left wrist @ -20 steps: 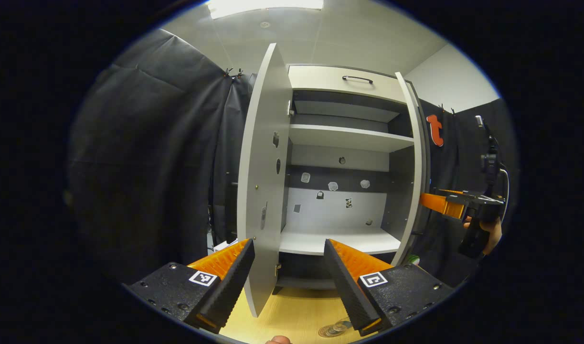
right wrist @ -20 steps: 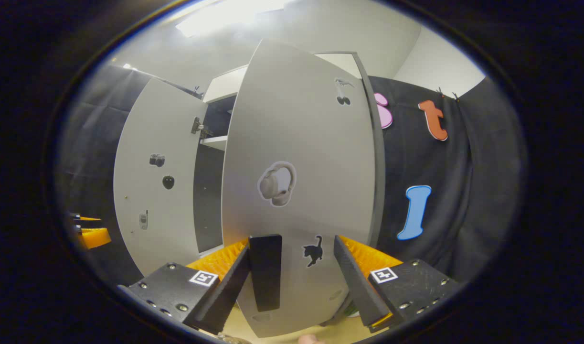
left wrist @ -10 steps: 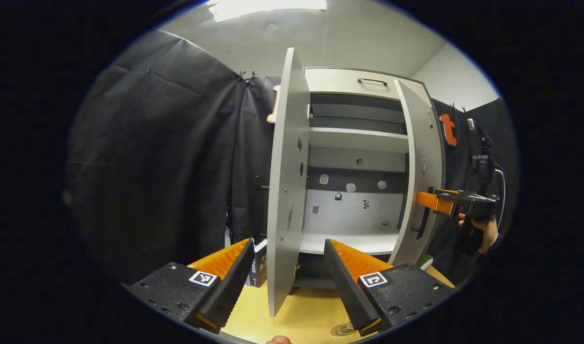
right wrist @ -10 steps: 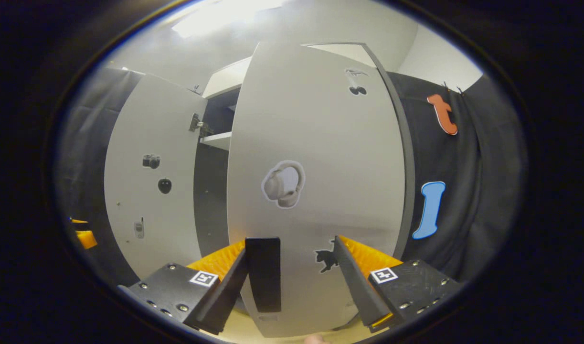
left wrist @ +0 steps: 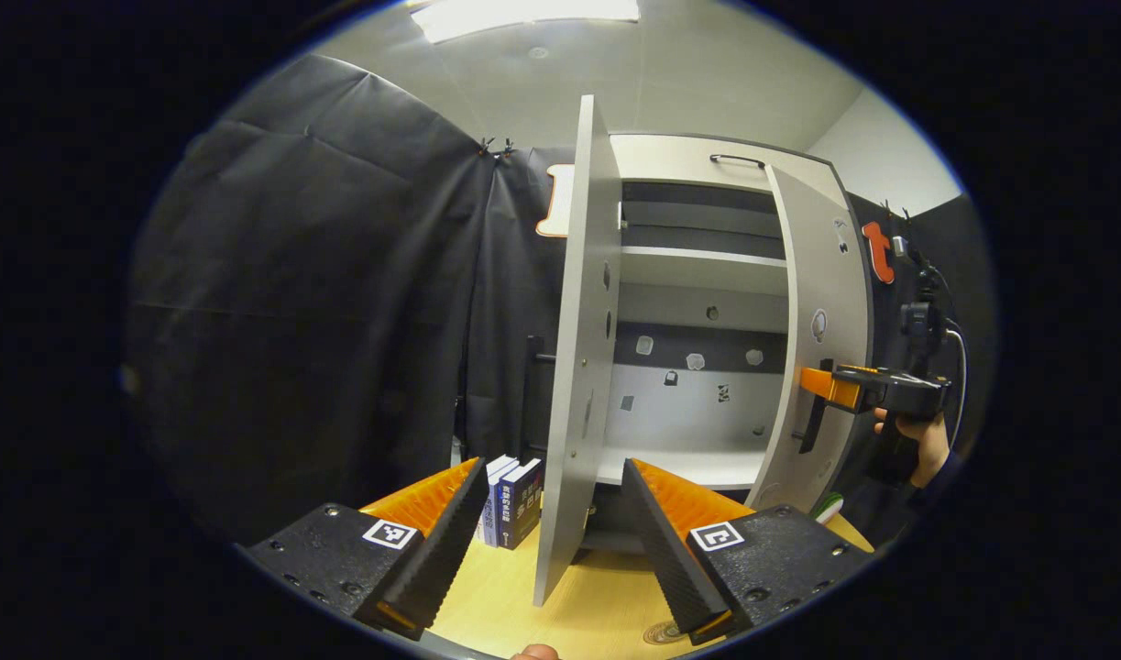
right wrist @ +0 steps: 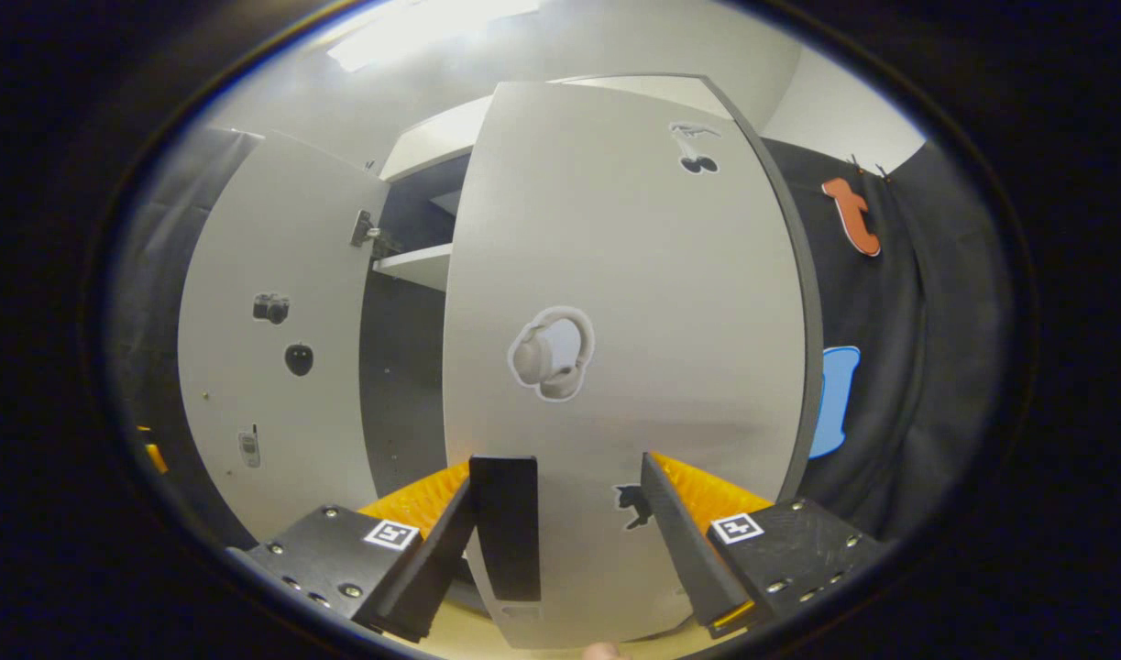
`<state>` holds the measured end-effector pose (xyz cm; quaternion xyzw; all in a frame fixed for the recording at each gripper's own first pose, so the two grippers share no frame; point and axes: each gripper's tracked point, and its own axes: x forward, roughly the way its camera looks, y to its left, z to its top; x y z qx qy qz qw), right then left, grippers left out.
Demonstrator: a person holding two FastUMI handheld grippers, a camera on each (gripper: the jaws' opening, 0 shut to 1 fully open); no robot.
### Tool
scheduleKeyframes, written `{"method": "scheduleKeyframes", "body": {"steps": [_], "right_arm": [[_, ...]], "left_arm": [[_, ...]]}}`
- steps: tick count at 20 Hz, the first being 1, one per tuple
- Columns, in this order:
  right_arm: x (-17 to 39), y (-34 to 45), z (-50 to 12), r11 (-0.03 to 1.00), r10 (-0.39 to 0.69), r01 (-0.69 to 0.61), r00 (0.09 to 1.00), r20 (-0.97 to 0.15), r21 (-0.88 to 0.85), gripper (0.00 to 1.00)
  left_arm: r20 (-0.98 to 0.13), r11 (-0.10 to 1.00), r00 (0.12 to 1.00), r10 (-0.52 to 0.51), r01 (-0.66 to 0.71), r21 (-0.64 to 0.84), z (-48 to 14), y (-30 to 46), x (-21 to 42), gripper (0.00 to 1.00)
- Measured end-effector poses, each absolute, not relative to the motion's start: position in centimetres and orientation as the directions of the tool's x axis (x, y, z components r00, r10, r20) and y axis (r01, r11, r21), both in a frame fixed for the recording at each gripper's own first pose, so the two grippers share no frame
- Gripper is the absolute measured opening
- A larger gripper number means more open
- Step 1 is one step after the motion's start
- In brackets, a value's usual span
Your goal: Grasp the bottle in the cabinet with the left hand and place it on the coaster, then close the right door with the right hand and the left door with the left hand.
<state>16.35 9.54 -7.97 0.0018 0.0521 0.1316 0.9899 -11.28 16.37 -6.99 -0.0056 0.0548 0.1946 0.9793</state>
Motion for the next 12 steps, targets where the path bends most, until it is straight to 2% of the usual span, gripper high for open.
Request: {"method": "scheduleKeyframes", "body": {"steps": [3, 4, 8, 9, 10, 11, 12], "right_arm": [[16.9, 9.8, -8.2, 0.968, 0.252, -0.251, 0.963, -0.099, 0.025, 0.97], [17.1, 10.0, -8.3, 0.968, 0.249, -0.248, 0.963, -0.100, 0.027, 1.00], [18.9, 10.6, -8.4, 0.973, 0.233, -0.231, 0.968, -0.090, 0.026, 1.00], [19.2, 10.8, -8.4, 0.974, 0.224, -0.223, 0.971, -0.085, 0.025, 0.96], [19.3, 11.0, -8.6, 0.977, 0.215, -0.215, 0.973, -0.081, 0.019, 1.00], [19.5, 11.1, -8.6, 0.978, 0.207, -0.207, 0.975, -0.078, 0.011, 0.96], [19.7, 11.1, -8.6, 0.980, 0.198, -0.198, 0.977, -0.076, 0.007, 1.00]], "left_arm": [[-0.112, 0.917, 0.910, 0.399, -0.400, 0.016, -7.1, 16.9, -12.1, 0.93], [-0.112, 0.914, 0.908, 0.405, -0.405, 0.018, -7.1, 17.1, -12.4, 0.93], [-0.113, 0.906, 0.900, 0.421, -0.423, 0.009, -7.0, 17.8, -12.7, 0.93], [-0.114, 0.904, 0.898, 0.425, -0.427, 0.006, -7.0, 17.9, -12.8, 0.93], [-0.116, 0.903, 0.896, 0.428, -0.430, 0.005, -7.0, 18.0, -12.9, 0.93], [-0.119, 0.901, 0.894, 0.431, -0.434, 0.004, -7.2, 18.2, -13.0, 0.93], [-0.123, 0.900, 0.893, 0.434, -0.437, 0.003, -7.3, 18.3, -13.0, 0.93]]}}
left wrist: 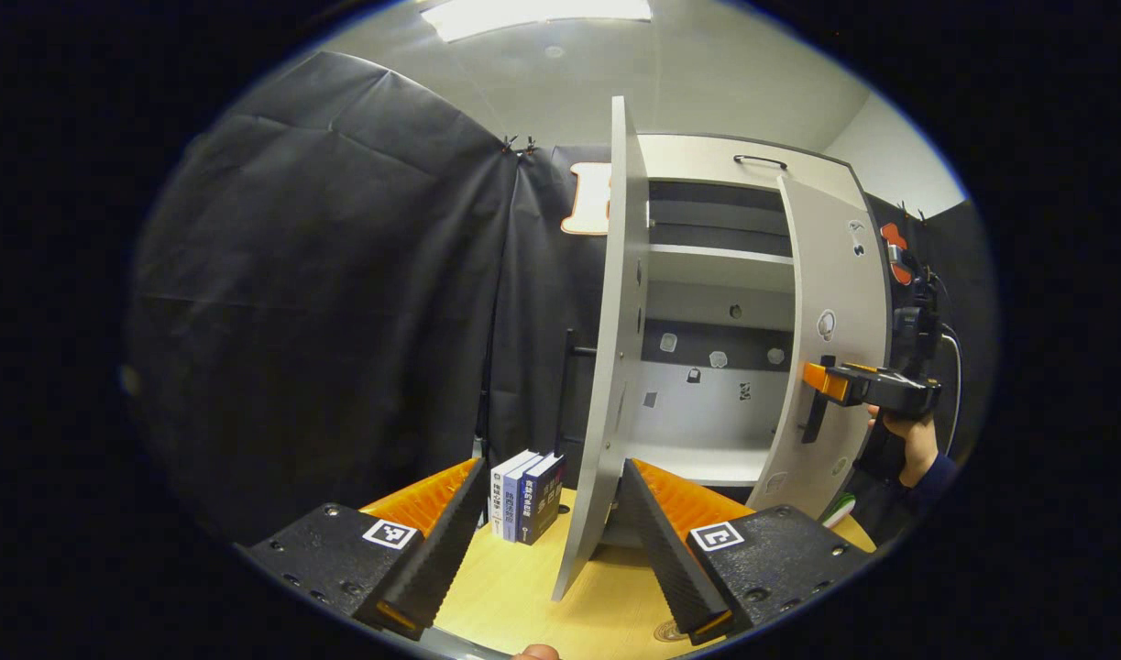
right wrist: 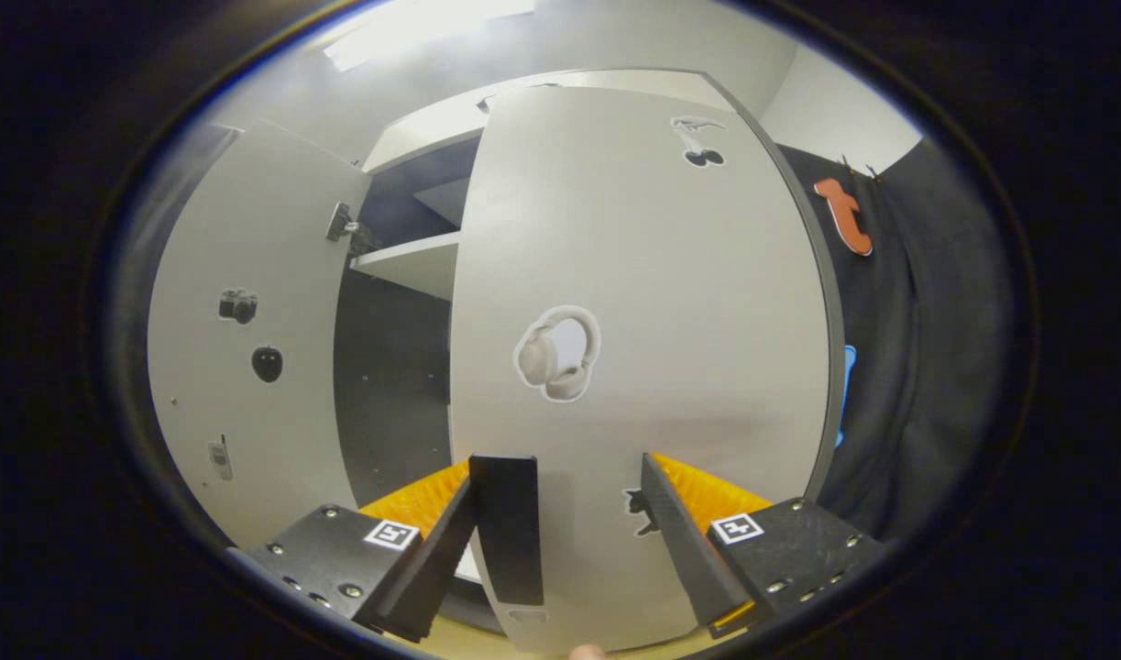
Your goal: Grasp the bottle in the cabinet with the left hand and place it on the coaster, then close the right door with the right hand and the left door with the left hand.
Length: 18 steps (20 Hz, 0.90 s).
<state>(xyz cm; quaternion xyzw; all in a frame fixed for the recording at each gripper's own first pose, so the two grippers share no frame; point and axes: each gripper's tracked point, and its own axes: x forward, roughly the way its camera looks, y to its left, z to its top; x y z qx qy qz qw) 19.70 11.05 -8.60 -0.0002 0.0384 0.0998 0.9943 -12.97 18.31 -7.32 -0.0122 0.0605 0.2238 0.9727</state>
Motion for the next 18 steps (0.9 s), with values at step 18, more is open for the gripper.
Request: {"method": "scheduleKeyframes", "body": {"steps": [18], "right_arm": [[22.3, 11.7, -9.1, 0.993, 0.099, -0.102, 0.994, -0.050, -0.060, 1.00]], "left_arm": [[-0.143, 0.885, 0.876, 0.460, -0.465, 0.004, -8.0, 20.1, -14.3, 0.93]]}}
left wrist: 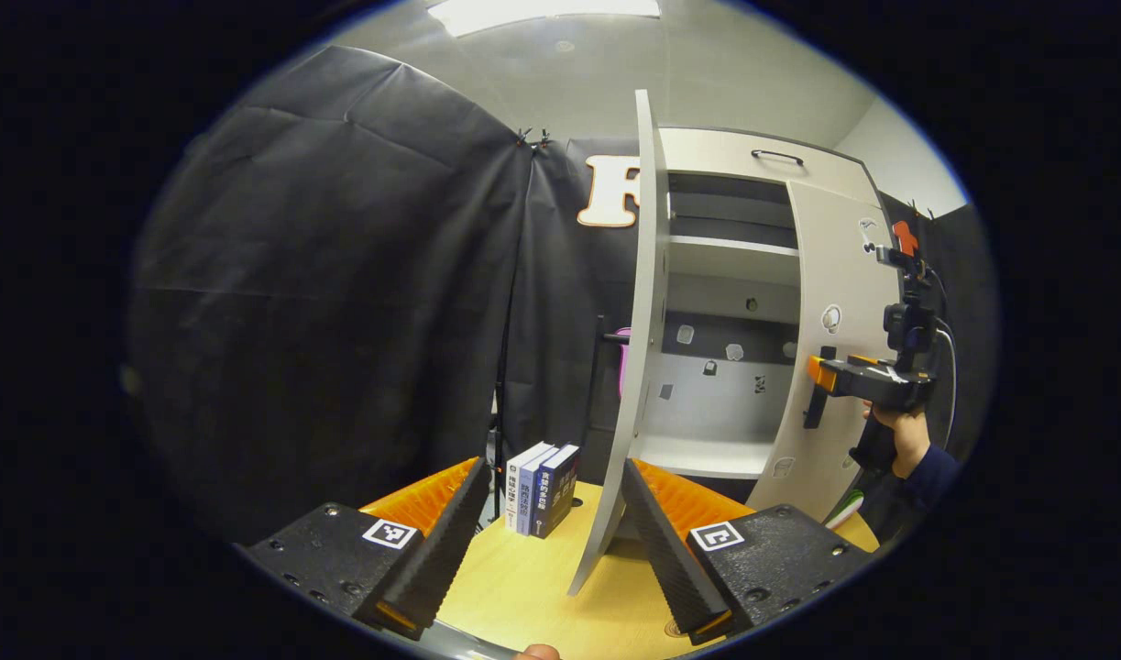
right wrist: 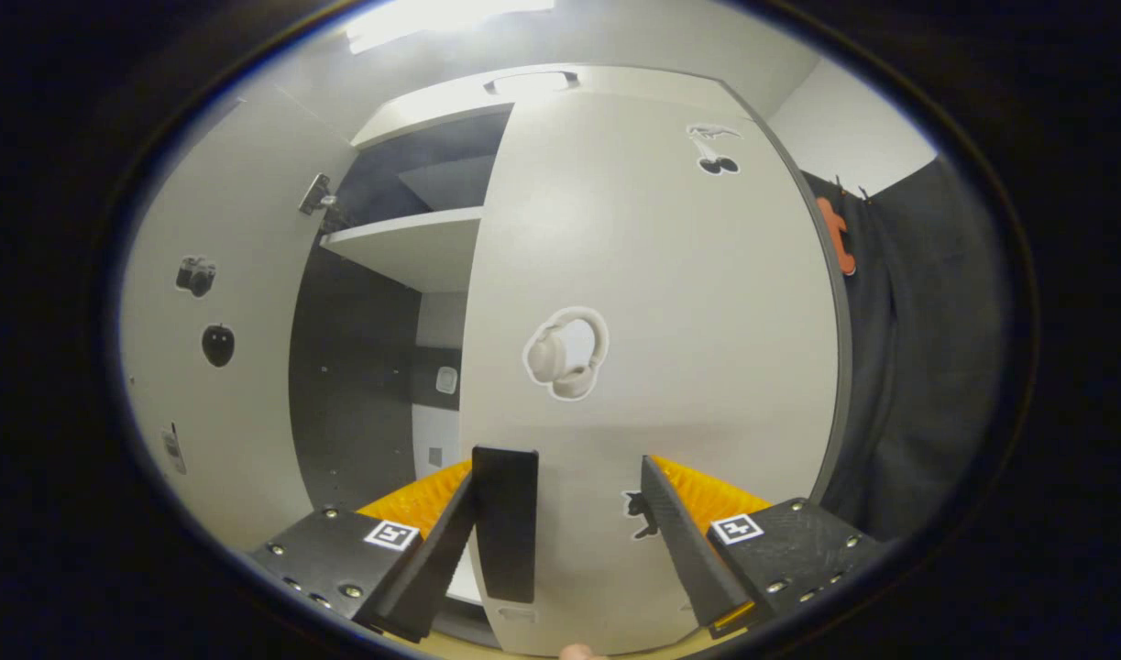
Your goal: Grasp the bottle in the cabinet with the left hand and place it on the coaster, then close the right door with the right hand and the left door with the left hand.
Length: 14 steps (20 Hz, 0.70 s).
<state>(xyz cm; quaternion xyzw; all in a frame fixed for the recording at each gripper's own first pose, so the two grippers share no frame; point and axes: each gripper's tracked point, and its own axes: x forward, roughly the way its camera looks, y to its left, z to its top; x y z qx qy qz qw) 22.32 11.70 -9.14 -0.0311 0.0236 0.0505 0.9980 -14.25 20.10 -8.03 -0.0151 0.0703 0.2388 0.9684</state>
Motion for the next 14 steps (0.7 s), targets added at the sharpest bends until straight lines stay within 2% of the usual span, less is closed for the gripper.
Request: {"method": "scheduleKeyframes", "body": {"steps": [4, 5, 6, 12, 13, 14], "right_arm": [[22.83, 11.75, -9.16, 0.993, 0.090, -0.093, 0.995, -0.044, -0.069, 1.00], [22.91, 11.77, -9.16, 0.993, 0.088, -0.091, 0.995, -0.043, -0.072, 1.00], [23.07, 11.81, -9.19, 0.993, 0.087, -0.090, 0.995, -0.044, -0.074, 1.00], [23.13, 11.87, -9.40, 0.993, 0.084, -0.087, 0.996, -0.040, -0.079, 1.00], [23.10, 11.90, -9.39, 0.993, 0.085, -0.087, 0.996, -0.039, -0.077, 0.97], [23.10, 11.83, -9.34, 0.993, 0.087, -0.089, 0.996, -0.037, -0.077, 1.00]], "left_arm": [[-0.145, 0.886, 0.876, 0.460, -0.464, 0.010, -8.02, 20.20, -14.17, 0.93], [-0.146, 0.886, 0.876, 0.460, -0.464, 0.012, -8.11, 20.19, -14.23, 0.98], [-0.147, 0.886, 0.876, 0.460, -0.463, 0.013, -8.06, 20.21, -14.27, 0.93], [-0.143, 0.886, 0.876, 0.461, -0.464, 0.009, -8.09, 20.61, -14.01, 0.93], [-0.142, 0.887, 0.877, 0.459, -0.463, 0.007, -7.98, 20.74, -13.73, 0.93], [-0.137, 0.888, 0.879, 0.456, -0.460, 0.006, -7.70, 20.88, -13.34, 0.93]]}}
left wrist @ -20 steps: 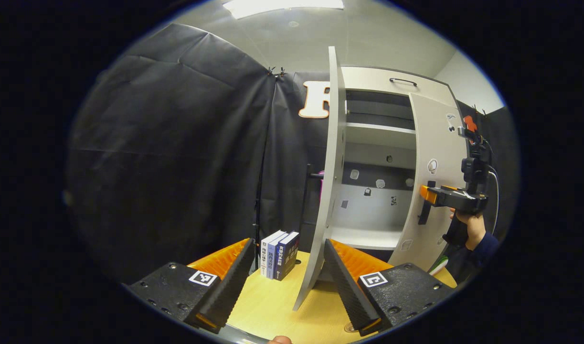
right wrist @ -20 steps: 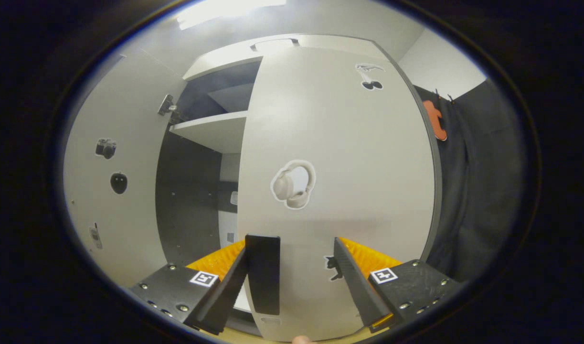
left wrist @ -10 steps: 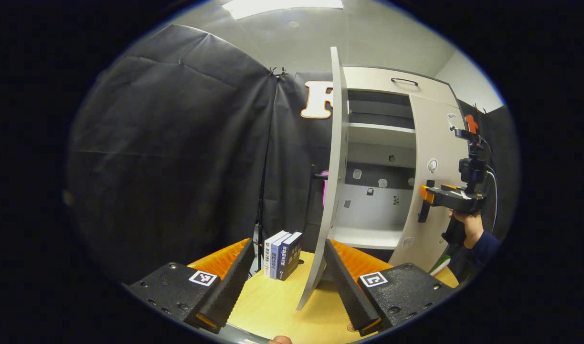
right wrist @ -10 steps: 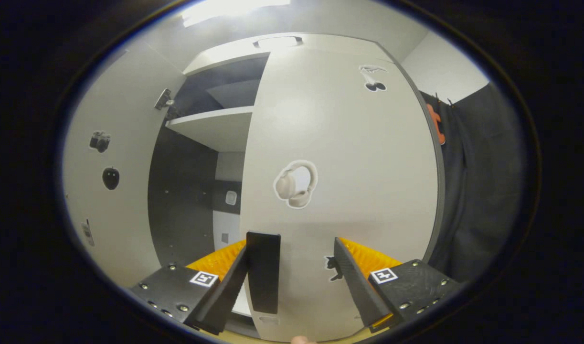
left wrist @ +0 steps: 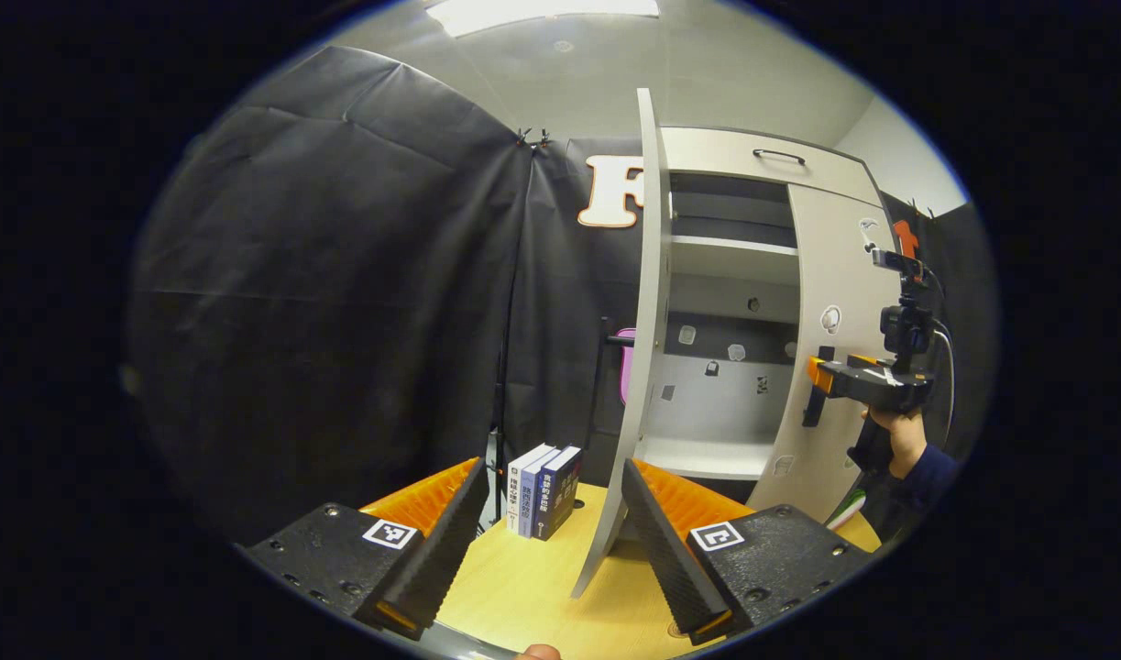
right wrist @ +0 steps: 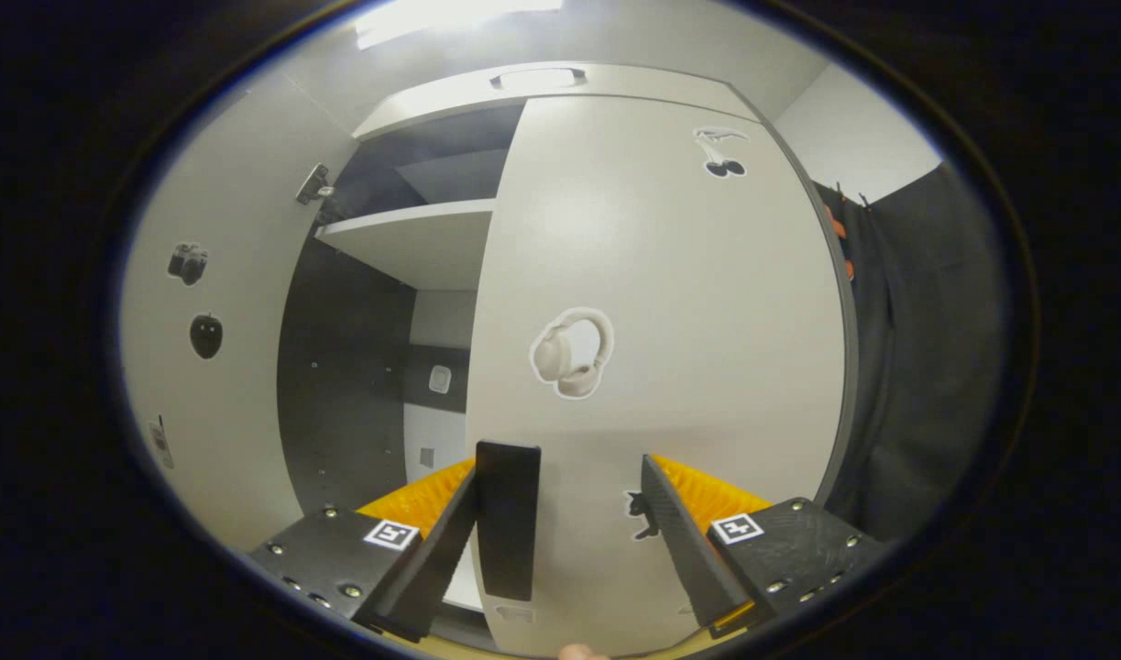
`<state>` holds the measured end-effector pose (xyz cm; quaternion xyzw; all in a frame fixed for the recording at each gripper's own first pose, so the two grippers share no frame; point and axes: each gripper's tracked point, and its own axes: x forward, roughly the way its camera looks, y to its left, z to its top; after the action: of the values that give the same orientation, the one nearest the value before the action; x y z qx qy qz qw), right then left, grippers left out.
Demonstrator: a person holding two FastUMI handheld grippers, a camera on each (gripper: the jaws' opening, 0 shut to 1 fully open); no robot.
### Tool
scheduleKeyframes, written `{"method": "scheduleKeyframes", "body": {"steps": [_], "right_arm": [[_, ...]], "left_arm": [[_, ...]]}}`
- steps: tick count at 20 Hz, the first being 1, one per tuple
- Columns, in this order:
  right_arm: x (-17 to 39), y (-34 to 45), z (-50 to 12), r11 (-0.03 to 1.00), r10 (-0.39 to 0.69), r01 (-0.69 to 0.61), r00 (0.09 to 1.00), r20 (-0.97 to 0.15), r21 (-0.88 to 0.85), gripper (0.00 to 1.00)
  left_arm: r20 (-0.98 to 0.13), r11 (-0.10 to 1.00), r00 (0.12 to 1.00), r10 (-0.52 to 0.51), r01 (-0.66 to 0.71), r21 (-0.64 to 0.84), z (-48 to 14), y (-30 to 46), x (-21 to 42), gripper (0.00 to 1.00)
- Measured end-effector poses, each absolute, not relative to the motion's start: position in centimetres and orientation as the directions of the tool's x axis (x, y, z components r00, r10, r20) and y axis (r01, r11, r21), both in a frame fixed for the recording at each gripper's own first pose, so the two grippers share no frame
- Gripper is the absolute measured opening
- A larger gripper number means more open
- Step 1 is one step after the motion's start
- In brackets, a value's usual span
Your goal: Grasp the bottle in the cabinet with the left hand and place it on the coaster, then close the right door with the right hand and the left door with the left hand.
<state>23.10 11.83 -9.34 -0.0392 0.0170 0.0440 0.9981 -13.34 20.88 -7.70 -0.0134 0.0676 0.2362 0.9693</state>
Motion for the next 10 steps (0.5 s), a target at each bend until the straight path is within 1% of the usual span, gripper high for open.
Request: {"method": "scheduleKeyframes", "body": {"steps": [1, 2, 3, 4, 7, 10], "right_arm": [[23.1, 11.9, -9.4, 0.993, 0.090, -0.092, 0.995, -0.039, -0.074, 1.00], [22.9, 12.0, -9.4, 0.992, 0.100, -0.103, 0.994, -0.044, -0.068, 0.97], [22.6, 12.0, -9.5, 0.992, 0.108, -0.111, 0.993, -0.054, -0.062, 1.00], [22.1, 11.9, -9.3, 0.991, 0.117, -0.120, 0.992, -0.052, -0.055, 1.00], [19.7, 11.2, -7.9, 0.990, 0.122, -0.122, 0.993, -0.007, -0.067, 1.00], [17.3, 10.0, -6.9, 0.989, 0.116, -0.114, 0.993, 0.023, -0.094, 1.00]], "left_arm": [[-0.129, 0.890, 0.882, 0.453, -0.456, 0.006, -7.3, 21.2, -12.8, 0.93], [-0.117, 0.892, 0.885, 0.450, -0.453, 0.005, -6.8, 21.6, -12.2, 0.93], [-0.106, 0.893, 0.887, 0.448, -0.450, 0.006, -6.4, 22.1, -11.7, 0.93], [-0.098, 0.893, 0.888, 0.449, -0.450, 0.005, -6.0, 22.8, -11.1, 0.93], [-0.064, 0.909, 0.907, 0.416, -0.417, -0.005, -4.6, 24.3, -8.8, 0.93], [-0.066, 0.929, 0.927, 0.369, -0.370, 0.003, -4.8, 25.3, -5.9, 0.93]]}}
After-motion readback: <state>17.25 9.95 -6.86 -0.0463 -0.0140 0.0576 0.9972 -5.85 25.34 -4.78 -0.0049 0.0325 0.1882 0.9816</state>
